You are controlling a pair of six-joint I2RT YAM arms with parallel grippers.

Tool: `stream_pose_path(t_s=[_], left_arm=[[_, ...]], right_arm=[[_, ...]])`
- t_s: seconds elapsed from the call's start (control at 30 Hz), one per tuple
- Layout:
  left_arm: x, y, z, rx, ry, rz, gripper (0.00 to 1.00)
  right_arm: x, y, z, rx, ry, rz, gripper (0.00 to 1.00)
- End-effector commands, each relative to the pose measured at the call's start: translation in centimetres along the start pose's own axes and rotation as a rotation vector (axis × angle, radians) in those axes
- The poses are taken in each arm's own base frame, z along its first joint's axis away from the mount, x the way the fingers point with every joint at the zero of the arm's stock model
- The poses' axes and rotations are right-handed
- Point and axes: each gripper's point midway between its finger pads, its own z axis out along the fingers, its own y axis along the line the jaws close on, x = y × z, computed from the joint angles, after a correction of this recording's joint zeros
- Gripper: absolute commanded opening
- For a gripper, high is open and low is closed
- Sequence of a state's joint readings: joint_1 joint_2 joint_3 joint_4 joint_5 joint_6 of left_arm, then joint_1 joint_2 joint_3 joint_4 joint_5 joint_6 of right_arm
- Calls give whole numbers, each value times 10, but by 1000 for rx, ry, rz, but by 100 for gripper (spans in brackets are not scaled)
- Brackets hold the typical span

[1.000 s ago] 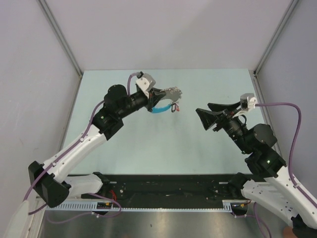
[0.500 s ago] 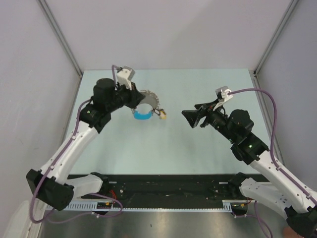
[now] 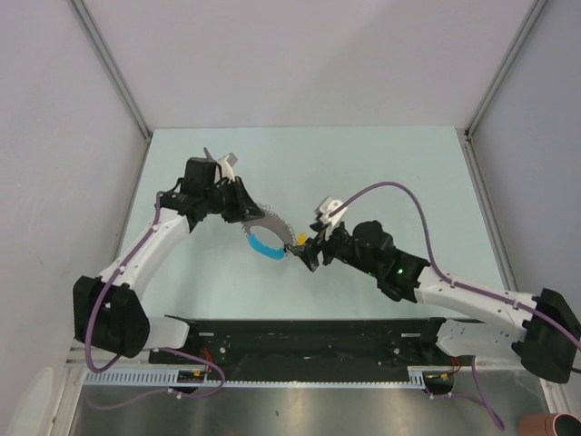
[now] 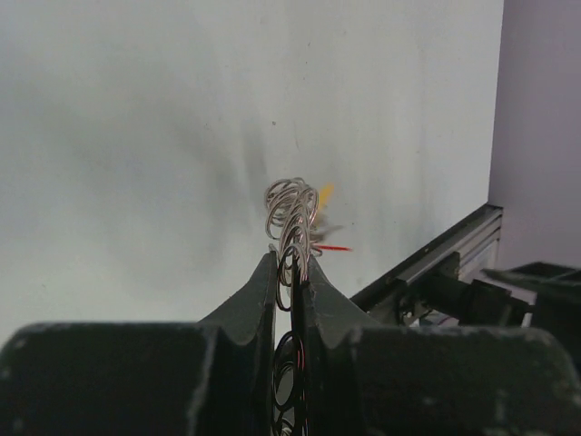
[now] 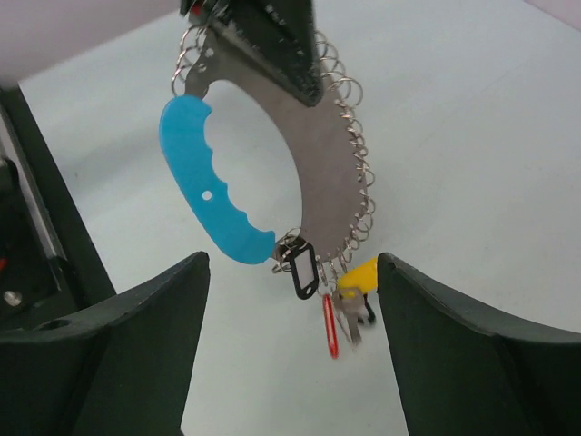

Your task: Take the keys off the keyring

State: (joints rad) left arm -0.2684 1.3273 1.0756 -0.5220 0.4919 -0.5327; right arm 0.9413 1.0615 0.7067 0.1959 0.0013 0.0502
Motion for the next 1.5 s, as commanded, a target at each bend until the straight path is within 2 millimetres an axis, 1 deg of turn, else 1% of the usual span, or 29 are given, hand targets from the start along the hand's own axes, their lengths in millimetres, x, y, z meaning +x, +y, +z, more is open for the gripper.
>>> stream_pose_path(t_s=[0.0,0.03,0.07,0.1,0.13,0.2,0.23,0.27,0.3,0.33,0.37,0.43,0.5,0.6,0.63,0.77,0.87,0.93,0.97,1.03,1.07,1.13,1.2,1.23,1.3,1.4,1.43,1.47], left_arm=[[-16,-15,-15,20,-102,-130,0],[-13,-5,-18,-40,-94,-126,1],[-20,-3,-23,-81,-123,-117,0],[-25,8,-27,-148,-161,-117,0],[-25,10,-28,-157,-166,-106,0],[-20,9,-27,-145,-146,-116,0],[-18,8,-27,-140,-141,-149,0],[-14,10,-25,-147,-130,-177,0],[-13,9,-26,-143,-125,-193,0],[-13,5,-27,-127,-126,-188,0],[-15,1,-30,-112,-139,-176,0],[-21,5,-35,-147,-175,-156,0],[-21,5,-41,-158,-187,-146,0],[-19,-2,-46,-129,-183,-138,0],[-18,-3,-46,-122,-177,-144,0],[-16,-13,-53,-81,-188,-134,0],[-16,-15,-58,-78,-198,-127,0],[-16,-16,-60,-73,-200,-125,0],[-15,-18,-61,-65,-198,-125,1],[-13,-21,-62,-48,-194,-131,0],[-12,-23,-62,-41,-192,-128,0],[-9,-23,-62,-42,-190,-132,0],[-8,-24,-62,-39,-191,-125,0],[-6,-23,-61,-41,-190,-124,0],[-4,-23,-59,-38,-184,-127,0],[1,-20,-55,-41,-168,-124,0],[2,-19,-55,-48,-169,-123,0],[2,-16,-54,-64,-177,-117,0]], right_arm=[[-26,-1,16,52,-122,-201,77],[-20,-2,17,53,-112,-192,76],[-13,-5,19,68,-97,-188,73],[-6,-8,20,88,-87,-176,72],[2,-10,22,97,-81,-160,72],[18,-7,27,77,-52,-133,69],[26,-4,29,58,-54,-132,68],[32,3,30,16,-52,-139,66],[37,4,29,4,-63,-140,64],[29,6,29,-4,-122,-141,61],[41,4,26,-5,-116,-148,56],[40,5,26,-8,-142,-154,53],[53,7,28,-33,-114,-180,53],[62,10,33,-53,-101,-194,55],[65,16,36,-84,-104,-199,56],[71,14,45,-76,-121,-213,56],[71,16,51,-85,-141,-219,57],[66,18,54,-86,-162,-227,56],[70,17,56,-78,-156,-231,56],[68,18,59,-66,-167,-243,56],[68,11,62,-23,-168,-249,54],[65,9,64,8,-185,-259,52],[64,6,67,36,-190,-283,47],[61,1,68,77,-203,-285,43],[61,2,69,83,-206,-312,42],[56,-4,69,131,-231,-327,40],[53,-13,68,179,-240,-325,32],[52,-15,67,200,-248,-328,26]])
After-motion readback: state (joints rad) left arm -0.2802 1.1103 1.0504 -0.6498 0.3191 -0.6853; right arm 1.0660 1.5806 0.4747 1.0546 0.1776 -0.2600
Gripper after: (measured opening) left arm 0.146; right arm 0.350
